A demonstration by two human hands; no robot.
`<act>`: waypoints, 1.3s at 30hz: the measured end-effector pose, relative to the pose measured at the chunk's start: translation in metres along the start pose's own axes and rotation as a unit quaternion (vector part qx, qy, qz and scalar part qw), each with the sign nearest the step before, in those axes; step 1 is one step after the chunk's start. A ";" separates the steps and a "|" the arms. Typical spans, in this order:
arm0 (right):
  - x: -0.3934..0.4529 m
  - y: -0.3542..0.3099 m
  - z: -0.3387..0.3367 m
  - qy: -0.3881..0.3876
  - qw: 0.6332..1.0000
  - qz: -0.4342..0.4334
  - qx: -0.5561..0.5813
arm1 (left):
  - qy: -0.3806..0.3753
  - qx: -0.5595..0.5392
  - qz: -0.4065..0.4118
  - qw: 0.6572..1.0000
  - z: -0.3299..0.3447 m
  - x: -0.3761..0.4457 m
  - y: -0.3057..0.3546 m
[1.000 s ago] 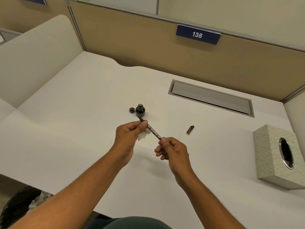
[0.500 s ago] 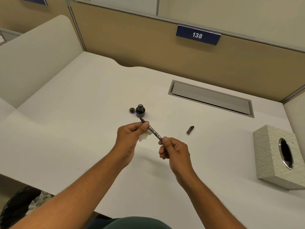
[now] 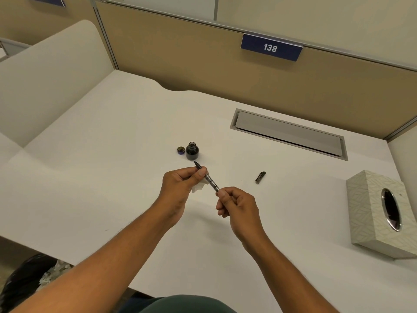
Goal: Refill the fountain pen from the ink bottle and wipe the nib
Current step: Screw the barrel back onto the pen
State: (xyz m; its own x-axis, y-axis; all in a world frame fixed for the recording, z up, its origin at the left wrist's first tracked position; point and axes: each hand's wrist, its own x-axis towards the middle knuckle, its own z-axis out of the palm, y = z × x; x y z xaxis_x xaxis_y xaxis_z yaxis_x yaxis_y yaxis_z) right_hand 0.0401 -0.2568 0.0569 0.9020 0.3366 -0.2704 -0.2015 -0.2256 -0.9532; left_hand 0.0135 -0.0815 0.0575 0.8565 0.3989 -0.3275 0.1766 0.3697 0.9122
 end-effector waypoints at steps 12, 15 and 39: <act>0.008 -0.003 0.003 0.040 0.996 -0.062 -0.059 | -0.012 0.019 0.003 1.000 0.006 -0.002 -0.005; 0.012 0.002 0.002 0.033 0.995 -0.055 -0.070 | -0.012 0.035 0.006 0.999 0.004 0.001 -0.006; 0.107 0.047 -0.032 0.190 0.959 -0.012 -0.209 | 0.049 0.145 -0.034 0.988 0.008 0.038 -0.038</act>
State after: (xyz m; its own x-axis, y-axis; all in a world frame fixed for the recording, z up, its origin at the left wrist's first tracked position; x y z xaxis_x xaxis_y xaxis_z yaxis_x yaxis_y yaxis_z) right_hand 0.1394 -0.2603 -0.0128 0.9945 0.0072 -0.1041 -0.0794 -0.5961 -0.7990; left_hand 0.0430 -0.0871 0.0123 0.7891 0.4662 -0.3999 0.3763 0.1476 0.9147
